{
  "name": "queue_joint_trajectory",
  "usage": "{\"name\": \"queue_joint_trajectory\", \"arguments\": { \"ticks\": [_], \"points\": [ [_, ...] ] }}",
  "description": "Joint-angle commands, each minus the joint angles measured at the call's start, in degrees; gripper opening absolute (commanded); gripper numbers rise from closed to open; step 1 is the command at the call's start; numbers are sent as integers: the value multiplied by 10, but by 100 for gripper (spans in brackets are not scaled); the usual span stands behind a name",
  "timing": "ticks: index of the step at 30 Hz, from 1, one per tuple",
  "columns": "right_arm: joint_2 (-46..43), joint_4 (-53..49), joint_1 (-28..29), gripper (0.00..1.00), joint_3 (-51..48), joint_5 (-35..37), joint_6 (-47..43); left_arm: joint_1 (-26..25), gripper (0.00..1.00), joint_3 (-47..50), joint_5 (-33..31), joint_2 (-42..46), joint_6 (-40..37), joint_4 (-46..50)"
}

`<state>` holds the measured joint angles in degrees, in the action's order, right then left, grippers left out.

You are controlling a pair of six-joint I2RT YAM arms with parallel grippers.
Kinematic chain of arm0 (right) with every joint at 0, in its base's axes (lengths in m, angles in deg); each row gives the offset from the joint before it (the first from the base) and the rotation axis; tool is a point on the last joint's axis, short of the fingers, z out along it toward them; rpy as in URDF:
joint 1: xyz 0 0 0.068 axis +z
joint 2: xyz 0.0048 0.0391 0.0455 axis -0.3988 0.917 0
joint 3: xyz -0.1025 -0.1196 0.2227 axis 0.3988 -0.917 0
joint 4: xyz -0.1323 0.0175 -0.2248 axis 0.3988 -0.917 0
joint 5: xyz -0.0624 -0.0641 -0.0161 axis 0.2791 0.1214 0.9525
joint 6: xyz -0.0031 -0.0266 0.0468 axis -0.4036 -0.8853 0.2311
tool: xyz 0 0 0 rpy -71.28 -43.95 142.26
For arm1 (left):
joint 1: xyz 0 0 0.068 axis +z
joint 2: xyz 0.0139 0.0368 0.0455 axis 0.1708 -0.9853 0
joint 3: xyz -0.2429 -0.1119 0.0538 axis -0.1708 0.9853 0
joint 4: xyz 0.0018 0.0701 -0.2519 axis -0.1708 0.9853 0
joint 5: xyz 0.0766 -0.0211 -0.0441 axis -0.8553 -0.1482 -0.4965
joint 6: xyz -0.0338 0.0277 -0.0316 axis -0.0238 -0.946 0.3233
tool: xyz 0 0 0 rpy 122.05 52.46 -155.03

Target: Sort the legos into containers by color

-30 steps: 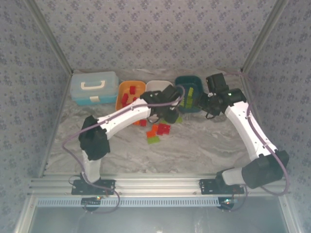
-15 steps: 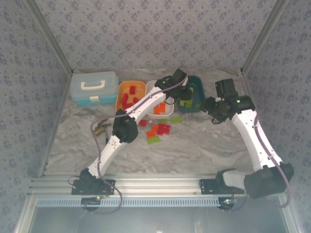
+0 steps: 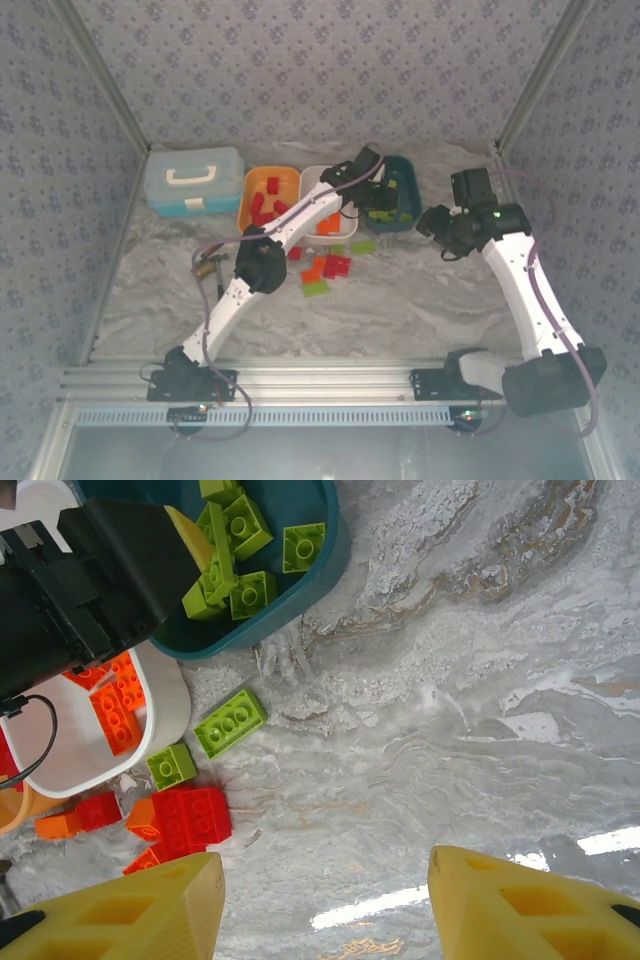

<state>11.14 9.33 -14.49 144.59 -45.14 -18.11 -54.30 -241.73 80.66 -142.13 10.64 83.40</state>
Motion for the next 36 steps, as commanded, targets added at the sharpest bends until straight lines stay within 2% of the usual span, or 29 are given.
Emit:
{"name": "queue_joint_trajectory", "arguments": {
  "ticks": [1, 4, 10, 14, 16, 18, 21, 24, 27, 28, 32, 36],
  "points": [
    [-6, -11, -4, 58, -3, -7, -6, 2, 59, -18, 11, -1, 9, -8],
    [-4, -11, -4, 58, -6, -4, -10, 3, 64, -22, 1, 21, 12, -14],
    [14, -8, 14, 58, 1, 24, -42, 5, 65, -25, -21, 89, 27, -2],
    [66, -6, 82, 58, 6, 64, -71, 15, 66, -18, -47, 151, 39, 43],
    [104, -7, 126, 57, 8, 84, -74, 25, 67, 18, -64, 191, 43, 76],
    [135, 7, 164, 57, 9, 88, -65, 34, 68, 101, -81, 253, 36, 83],
    [180, 54, 212, 58, 15, 60, -54, 47, 69, 324, -86, 386, 31, 21],
    [243, 72, 267, 58, 44, 43, -94, 77, 71, 551, -81, 521, 66, -32],
    [331, 39, 320, 59, 87, 23, -120, 117, 72, 730, -92, 645, 94, -28],
    [356, 30, 336, 62, 100, 14, -124, 131, 74, 785, -97, 692, 101, -23],
    [406, 24, 399, 80, 137, 11, -124, 182, 83, 923, -116, 850, 116, 26],
    [445, 18, 421, 88, 166, 5, -98, 224, 88, 998, -111, 969, 130, 74]
  ]
}}
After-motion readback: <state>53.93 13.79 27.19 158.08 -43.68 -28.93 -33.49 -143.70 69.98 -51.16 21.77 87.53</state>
